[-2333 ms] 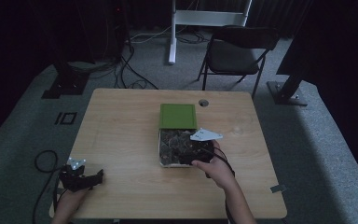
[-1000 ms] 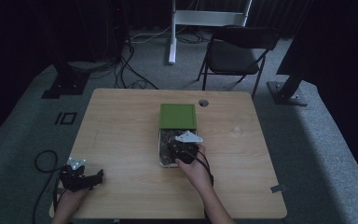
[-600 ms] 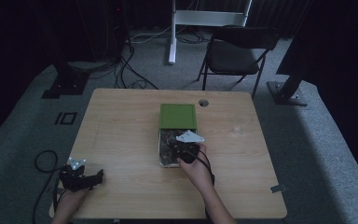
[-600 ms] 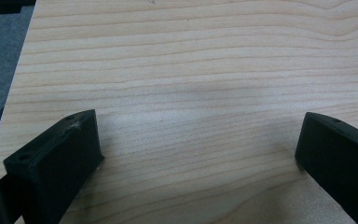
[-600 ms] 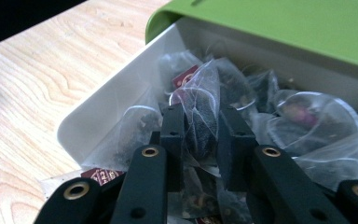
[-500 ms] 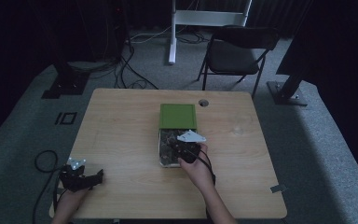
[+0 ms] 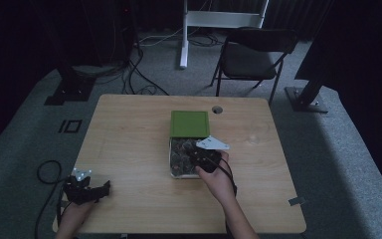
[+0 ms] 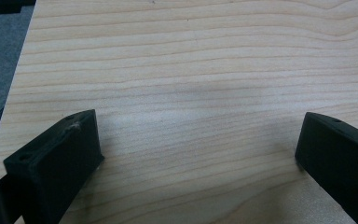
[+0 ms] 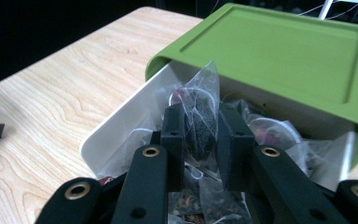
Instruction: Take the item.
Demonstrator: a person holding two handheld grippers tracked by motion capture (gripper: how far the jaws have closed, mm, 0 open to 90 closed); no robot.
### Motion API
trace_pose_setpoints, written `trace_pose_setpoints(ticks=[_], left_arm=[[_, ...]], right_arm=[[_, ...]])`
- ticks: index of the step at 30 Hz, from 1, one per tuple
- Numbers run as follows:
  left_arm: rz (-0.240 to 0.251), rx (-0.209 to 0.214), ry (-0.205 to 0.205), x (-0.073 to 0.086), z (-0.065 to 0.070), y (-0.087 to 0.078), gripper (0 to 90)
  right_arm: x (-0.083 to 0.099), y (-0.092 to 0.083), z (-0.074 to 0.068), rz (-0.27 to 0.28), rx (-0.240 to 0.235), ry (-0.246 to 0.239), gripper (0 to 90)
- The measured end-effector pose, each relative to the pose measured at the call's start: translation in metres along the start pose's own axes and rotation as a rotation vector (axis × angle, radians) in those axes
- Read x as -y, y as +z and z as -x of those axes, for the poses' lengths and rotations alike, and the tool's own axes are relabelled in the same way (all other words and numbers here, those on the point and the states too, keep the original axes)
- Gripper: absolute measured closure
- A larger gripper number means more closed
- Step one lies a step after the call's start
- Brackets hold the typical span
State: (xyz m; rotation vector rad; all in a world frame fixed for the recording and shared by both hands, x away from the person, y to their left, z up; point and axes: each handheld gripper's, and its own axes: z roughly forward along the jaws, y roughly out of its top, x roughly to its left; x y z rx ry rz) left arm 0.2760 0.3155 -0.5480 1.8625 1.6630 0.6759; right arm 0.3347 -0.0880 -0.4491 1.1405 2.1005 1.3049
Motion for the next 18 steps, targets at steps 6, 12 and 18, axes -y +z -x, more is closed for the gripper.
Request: trace_pose_setpoints(ticks=[6,12,18], left_arm=[[0.000,0.000,0.000,0.000,0.000,0.000,0.5],[0.000,0.000,0.000,0.000,0.000,0.000,0.5],[-0.001,0.000,0.001,0.000,0.000,0.000,0.5]], right_arm=[[-0.005,-0.009,0.008,0.012,-0.006,0.002,75.4],[-0.007,-0.018,0.015,0.031,-0.002,0.015,75.4],[-0.012,-0.027,0.021,0.055,0.009,0.013,75.5]])
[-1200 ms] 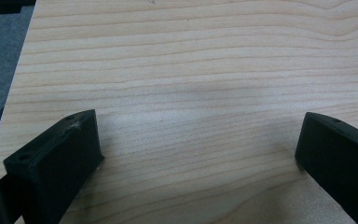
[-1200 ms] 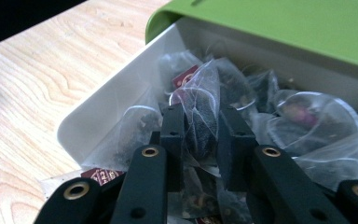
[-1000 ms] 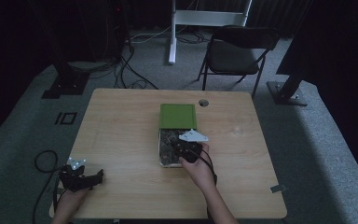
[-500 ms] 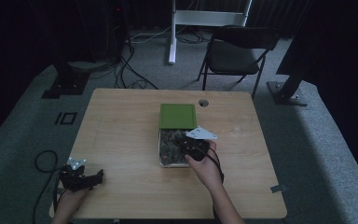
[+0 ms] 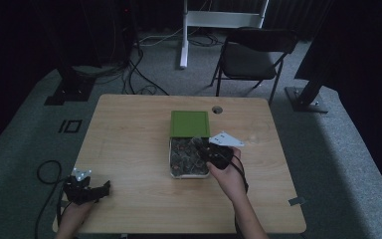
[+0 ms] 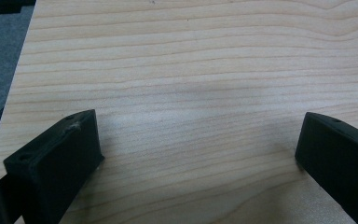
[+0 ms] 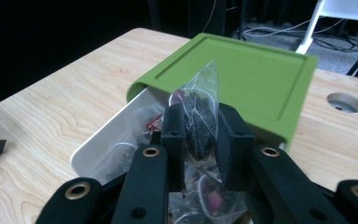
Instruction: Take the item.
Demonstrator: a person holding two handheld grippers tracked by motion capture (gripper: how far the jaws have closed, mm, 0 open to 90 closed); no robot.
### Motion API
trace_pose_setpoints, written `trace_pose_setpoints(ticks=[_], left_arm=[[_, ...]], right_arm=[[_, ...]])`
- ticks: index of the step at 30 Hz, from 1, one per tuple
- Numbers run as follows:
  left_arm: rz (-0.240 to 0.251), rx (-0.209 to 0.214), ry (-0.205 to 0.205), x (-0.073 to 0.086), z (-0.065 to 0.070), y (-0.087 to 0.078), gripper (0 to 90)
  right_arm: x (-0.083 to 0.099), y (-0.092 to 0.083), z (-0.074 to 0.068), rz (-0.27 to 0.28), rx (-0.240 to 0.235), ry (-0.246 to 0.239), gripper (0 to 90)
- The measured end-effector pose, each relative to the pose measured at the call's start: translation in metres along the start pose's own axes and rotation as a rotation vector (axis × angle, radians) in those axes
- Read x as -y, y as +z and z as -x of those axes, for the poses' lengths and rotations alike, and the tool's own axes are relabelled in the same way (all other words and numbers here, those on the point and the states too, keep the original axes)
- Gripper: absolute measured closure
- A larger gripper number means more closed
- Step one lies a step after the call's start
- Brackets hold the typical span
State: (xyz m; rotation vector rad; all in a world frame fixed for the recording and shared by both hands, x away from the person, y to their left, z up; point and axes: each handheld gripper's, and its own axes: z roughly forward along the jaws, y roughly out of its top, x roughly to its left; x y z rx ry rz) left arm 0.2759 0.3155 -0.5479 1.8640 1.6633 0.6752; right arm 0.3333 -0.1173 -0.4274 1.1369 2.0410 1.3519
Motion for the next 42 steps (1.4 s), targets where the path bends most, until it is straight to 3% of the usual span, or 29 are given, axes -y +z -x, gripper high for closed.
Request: trace_pose_setpoints(ticks=[17,33,42], left_arm=[[0.000,0.000,0.000,0.000,0.000,0.000,0.5],[0.001,0.000,0.000,0.000,0.000,0.000,0.5],[0.000,0.000,0.000,0.000,0.000,0.000,0.5]], right_arm=[[-0.008,-0.015,0.024,0.033,0.047,0.023,75.5],[-0.010,-0.033,0.060,0.077,0.120,0.070,75.4],[-0.010,-0.040,0.079,0.090,0.171,0.071,75.4]])
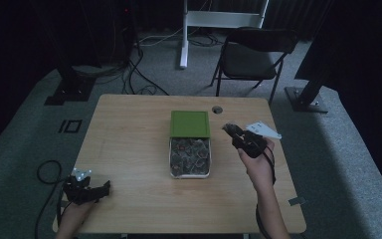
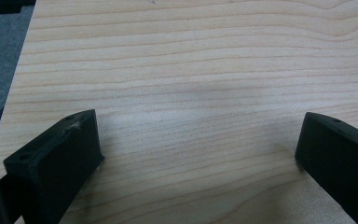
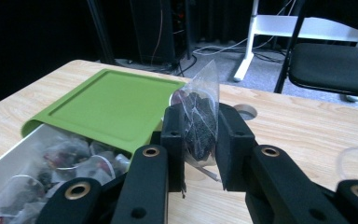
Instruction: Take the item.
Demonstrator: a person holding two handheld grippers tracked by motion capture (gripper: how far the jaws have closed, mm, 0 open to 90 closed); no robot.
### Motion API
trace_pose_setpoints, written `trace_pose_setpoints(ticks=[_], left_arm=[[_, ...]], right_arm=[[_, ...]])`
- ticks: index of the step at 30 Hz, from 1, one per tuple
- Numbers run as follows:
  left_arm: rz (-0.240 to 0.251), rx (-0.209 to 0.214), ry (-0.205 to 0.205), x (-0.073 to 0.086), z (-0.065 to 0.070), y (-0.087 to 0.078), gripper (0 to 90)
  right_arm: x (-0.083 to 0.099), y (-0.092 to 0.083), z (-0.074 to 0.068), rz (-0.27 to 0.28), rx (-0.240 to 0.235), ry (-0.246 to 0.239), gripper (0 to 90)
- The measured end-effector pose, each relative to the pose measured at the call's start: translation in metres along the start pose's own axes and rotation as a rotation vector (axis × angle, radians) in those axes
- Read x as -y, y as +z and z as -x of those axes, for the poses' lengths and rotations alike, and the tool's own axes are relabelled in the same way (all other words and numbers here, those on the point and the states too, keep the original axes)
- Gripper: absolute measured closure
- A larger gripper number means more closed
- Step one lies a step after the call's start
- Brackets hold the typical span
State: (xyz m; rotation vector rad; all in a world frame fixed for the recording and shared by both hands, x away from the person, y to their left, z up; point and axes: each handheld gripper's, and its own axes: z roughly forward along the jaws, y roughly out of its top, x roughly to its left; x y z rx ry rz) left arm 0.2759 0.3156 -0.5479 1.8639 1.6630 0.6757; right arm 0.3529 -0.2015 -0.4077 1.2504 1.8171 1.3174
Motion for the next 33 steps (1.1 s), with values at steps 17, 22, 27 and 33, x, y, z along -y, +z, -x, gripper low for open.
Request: trace_pose_setpoints(ticks=[17,22,27,33], left_arm=[[-0.001,0.000,0.000,0.000,0.000,0.000,0.5],[-0.001,0.000,0.000,0.000,0.000,0.000,0.5],[-0.001,0.000,0.000,0.000,0.000,0.000,0.5],[0.000,0.000,0.000,0.000,0.000,0.000,0.5]], right_arm=[[0.002,-0.004,0.060,0.016,0.129,0.040,75.3],[0.004,-0.004,0.079,0.012,0.173,0.059,75.4],[0.004,-0.002,0.095,0.004,0.200,0.074,75.4],[0.004,0.004,0.107,-0.008,0.218,0.085,75.4]])
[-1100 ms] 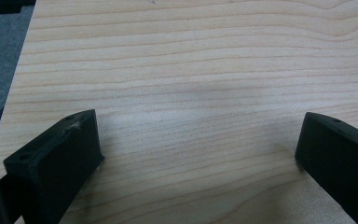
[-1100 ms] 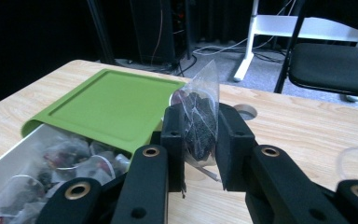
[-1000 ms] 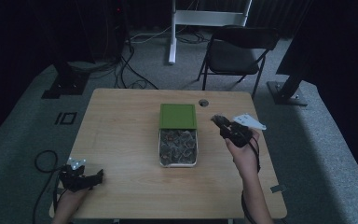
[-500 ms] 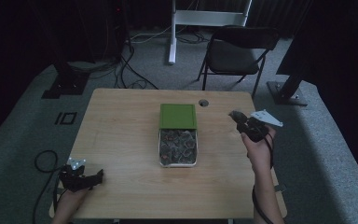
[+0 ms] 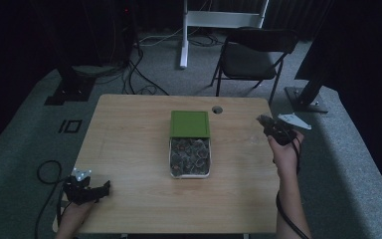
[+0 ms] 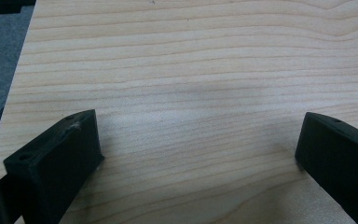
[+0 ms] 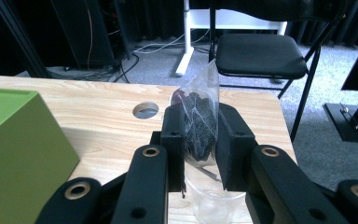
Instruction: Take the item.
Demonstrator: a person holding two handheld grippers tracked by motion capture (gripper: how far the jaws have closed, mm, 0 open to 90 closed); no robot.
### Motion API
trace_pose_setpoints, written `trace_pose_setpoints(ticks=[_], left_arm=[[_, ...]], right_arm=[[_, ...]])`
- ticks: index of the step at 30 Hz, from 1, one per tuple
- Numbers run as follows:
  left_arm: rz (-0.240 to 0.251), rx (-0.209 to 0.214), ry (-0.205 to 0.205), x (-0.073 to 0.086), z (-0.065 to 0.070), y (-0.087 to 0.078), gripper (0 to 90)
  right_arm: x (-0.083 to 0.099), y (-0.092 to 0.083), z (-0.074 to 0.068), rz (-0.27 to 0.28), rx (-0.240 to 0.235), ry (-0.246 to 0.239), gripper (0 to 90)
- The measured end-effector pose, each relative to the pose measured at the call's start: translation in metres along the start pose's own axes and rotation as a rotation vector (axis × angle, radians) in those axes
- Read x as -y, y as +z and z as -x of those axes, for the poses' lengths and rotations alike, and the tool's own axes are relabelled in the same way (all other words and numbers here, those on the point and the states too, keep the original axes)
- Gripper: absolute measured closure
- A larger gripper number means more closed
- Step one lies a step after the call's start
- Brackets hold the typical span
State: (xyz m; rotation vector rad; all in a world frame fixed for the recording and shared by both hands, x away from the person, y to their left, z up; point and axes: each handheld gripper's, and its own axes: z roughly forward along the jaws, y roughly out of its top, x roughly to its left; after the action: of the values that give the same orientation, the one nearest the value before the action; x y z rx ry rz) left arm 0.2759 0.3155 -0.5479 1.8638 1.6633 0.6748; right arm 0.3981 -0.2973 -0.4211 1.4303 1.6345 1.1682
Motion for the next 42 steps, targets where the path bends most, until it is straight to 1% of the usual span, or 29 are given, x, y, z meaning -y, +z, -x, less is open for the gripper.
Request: trace_pose_setpoints(ticks=[3,8,14,21,28,31,38,40,42], left_arm=[[0.000,0.000,0.000,0.000,0.000,0.000,0.5],[0.000,0.000,0.000,0.000,0.000,0.000,0.5],[0.000,0.000,0.000,0.000,0.000,0.000,0.5],[0.000,0.000,0.000,0.000,0.000,0.000,0.5],[0.000,0.000,0.000,0.000,0.000,0.000,0.5],[0.000,0.000,0.000,0.000,0.000,0.000,0.5],[0.000,0.000,0.000,0.000,0.000,0.000,0.5],[0.000,0.000,0.000,0.000,0.000,0.000,0.5],[0.000,0.000,0.000,0.000,0.000,0.000,0.5]], right_arm=[[0.002,0.006,0.007,-0.010,0.012,0.016,75.4],[0.002,0.013,0.012,-0.021,0.022,0.016,75.4],[0.002,0.020,0.017,-0.055,0.028,0.020,75.4],[0.002,0.027,0.017,-0.075,0.033,0.022,75.4],[0.009,0.034,0.016,-0.107,0.035,0.022,75.4],[0.011,0.037,0.015,-0.110,0.026,0.033,75.4],[0.013,0.042,0.016,-0.124,0.038,0.034,75.3],[0.014,0.044,0.018,-0.133,0.049,0.031,75.2],[0.016,0.046,0.019,-0.139,0.046,0.039,75.1]])
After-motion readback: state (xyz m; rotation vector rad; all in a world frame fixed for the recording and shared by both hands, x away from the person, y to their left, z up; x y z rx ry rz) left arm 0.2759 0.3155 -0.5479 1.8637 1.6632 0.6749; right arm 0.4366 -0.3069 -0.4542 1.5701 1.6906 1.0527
